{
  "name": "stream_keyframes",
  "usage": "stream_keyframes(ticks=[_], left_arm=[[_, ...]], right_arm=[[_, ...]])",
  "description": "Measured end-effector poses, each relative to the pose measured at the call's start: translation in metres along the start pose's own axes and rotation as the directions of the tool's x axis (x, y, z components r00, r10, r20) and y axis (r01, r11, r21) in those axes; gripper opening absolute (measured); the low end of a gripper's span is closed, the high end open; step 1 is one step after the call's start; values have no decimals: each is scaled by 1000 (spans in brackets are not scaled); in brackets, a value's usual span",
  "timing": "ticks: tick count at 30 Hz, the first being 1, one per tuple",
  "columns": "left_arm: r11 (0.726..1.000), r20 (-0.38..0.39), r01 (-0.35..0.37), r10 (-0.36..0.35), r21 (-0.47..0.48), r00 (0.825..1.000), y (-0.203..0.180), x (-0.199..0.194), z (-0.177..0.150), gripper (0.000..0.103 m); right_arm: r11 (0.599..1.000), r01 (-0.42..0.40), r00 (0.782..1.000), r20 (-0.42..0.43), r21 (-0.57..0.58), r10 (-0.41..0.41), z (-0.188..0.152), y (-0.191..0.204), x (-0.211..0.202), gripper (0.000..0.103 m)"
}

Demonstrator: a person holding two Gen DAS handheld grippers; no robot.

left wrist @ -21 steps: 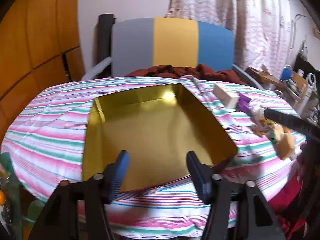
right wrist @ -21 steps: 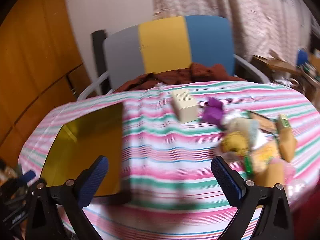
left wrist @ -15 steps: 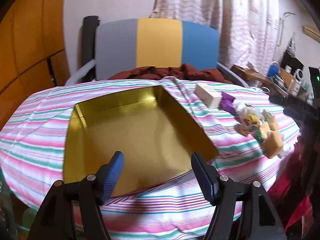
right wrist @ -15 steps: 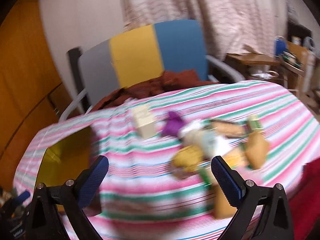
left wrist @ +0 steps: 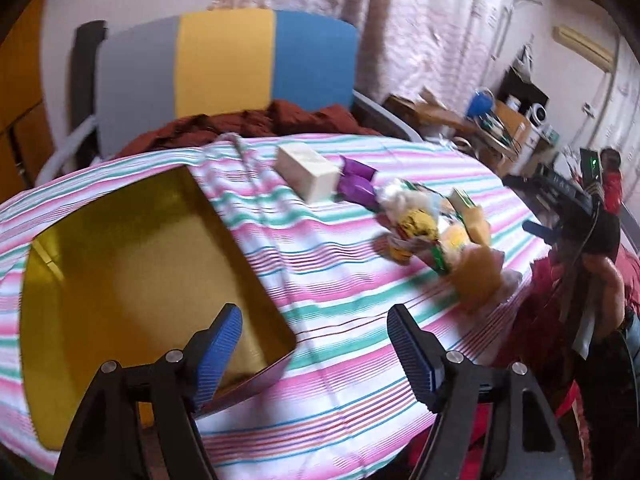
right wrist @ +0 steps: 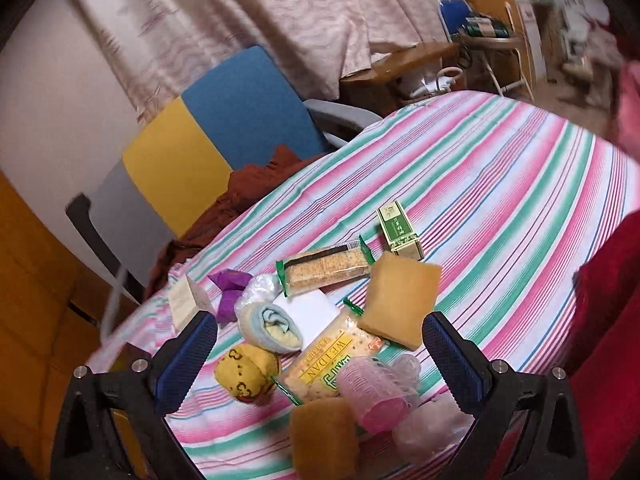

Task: Organize objects
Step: 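Reach the left gripper toward the yellow spotted sock among the items, then grasp the yellow spotted sock with the left gripper and lift it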

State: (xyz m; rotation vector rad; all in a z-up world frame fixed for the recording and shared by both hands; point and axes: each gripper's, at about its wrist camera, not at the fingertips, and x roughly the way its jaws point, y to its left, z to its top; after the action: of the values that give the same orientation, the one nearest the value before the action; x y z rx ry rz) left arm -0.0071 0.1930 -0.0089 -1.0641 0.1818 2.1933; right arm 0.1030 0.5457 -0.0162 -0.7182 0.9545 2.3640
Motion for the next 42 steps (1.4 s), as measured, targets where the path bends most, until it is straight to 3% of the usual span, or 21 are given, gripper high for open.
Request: stream_keyframes(ticks=[4, 11, 15, 24, 26, 28, 32, 38, 42], left_arm=[[998, -42, 22, -20, 58, 999, -26, 31, 14, 76], [982, -101, 136, -123, 131, 987, -68, 82, 37, 76], [976, -124, 150, -131, 158, 984, -88, 110, 48, 76], [984, -205, 156, -134, 92, 969, -102, 180, 71, 75], [985, -227, 155, -133, 79, 965, -102, 194, 72, 69], [983, -244, 165, -141, 78, 959, -99, 205, 70, 54], [976, -247, 216, -207, 8, 947, -81, 203, 60, 42], [982, -170, 176, -164, 61, 972, -71, 157, 36, 42], [982, -146, 182, -174, 44, 974, -62, 126, 18, 42]], right_arm=[[998, -57, 998, 8, 36, 57, -2, -7, -4, 103], [992, -93, 996, 6, 81, 93, -3, -11, -1, 103], [990, -110, 994, -3, 83, 111, -3, -11, 1, 103], [989, -119, 992, -26, 88, 122, -3, -12, 5, 103], [989, -120, 992, -30, 91, 123, -3, -13, 6, 103], [989, -115, 992, -34, 97, 119, -3, -14, 8, 103], [989, -107, 993, -39, 104, 111, -3, -15, 9, 103], [987, -100, 993, -50, 124, 107, -2, -19, 12, 103], [989, -86, 992, -78, 120, 95, -3, -18, 16, 103]])
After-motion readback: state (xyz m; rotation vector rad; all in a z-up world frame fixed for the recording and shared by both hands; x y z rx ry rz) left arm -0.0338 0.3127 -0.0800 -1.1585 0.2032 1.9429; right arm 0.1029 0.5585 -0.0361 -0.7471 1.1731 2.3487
